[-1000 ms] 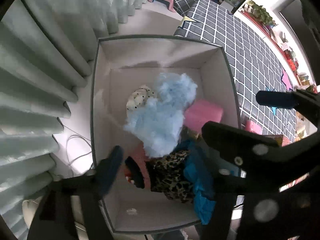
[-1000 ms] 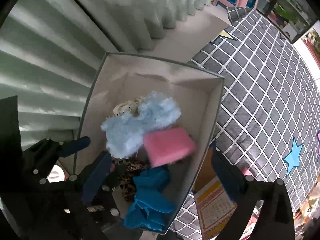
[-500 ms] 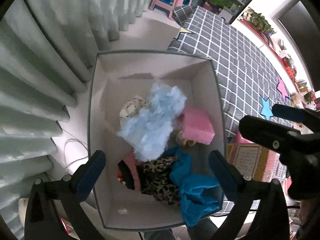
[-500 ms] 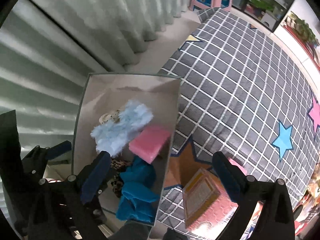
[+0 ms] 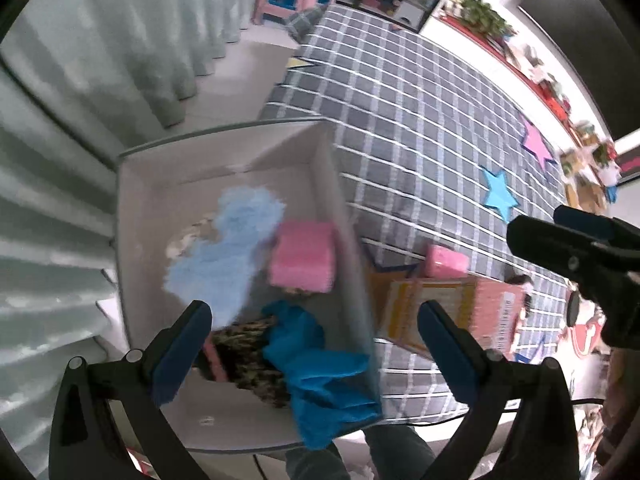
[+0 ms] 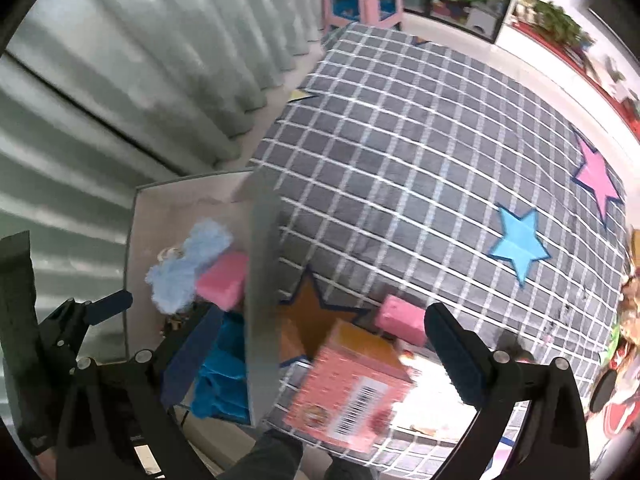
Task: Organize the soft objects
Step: 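Move both tools back over the remaining items on the bed, then grasp the pink holed sponge with the left tool while the right tool grasps the striped knit cap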
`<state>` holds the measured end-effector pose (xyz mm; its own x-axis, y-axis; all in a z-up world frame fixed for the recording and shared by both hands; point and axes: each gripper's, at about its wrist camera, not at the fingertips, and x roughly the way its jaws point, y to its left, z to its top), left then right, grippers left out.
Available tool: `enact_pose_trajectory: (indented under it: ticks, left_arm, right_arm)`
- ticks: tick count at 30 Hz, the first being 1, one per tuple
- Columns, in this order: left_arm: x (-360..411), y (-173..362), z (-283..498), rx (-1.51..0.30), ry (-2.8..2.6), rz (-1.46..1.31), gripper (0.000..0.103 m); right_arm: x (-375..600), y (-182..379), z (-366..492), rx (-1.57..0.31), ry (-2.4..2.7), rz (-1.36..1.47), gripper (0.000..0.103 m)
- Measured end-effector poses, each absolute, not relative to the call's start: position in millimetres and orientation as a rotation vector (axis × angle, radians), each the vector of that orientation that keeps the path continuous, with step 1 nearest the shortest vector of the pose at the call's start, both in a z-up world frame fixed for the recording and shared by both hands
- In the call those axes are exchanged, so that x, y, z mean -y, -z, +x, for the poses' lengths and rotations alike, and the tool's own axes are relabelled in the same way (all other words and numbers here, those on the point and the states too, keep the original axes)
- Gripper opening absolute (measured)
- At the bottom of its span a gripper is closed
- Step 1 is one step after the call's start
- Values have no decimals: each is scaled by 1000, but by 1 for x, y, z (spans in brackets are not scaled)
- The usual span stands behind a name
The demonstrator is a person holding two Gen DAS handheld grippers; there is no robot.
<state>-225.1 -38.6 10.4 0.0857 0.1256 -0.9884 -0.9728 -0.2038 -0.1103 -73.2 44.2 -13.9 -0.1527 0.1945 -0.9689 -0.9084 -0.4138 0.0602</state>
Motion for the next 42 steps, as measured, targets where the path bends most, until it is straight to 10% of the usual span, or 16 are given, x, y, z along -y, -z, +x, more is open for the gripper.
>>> enact_pose_trajectory:
  ticks: [17,42]
  left_arm:
    - [-23,0,-92,-1109,-1119,-1227,103]
    - [-94,135,-9,-1667,-844,-1436,103]
  right_arm:
    - [-64,16,102,-1039,-1493,-1077,102]
    - [-80,191,235,-1426,-1164,-1088,102]
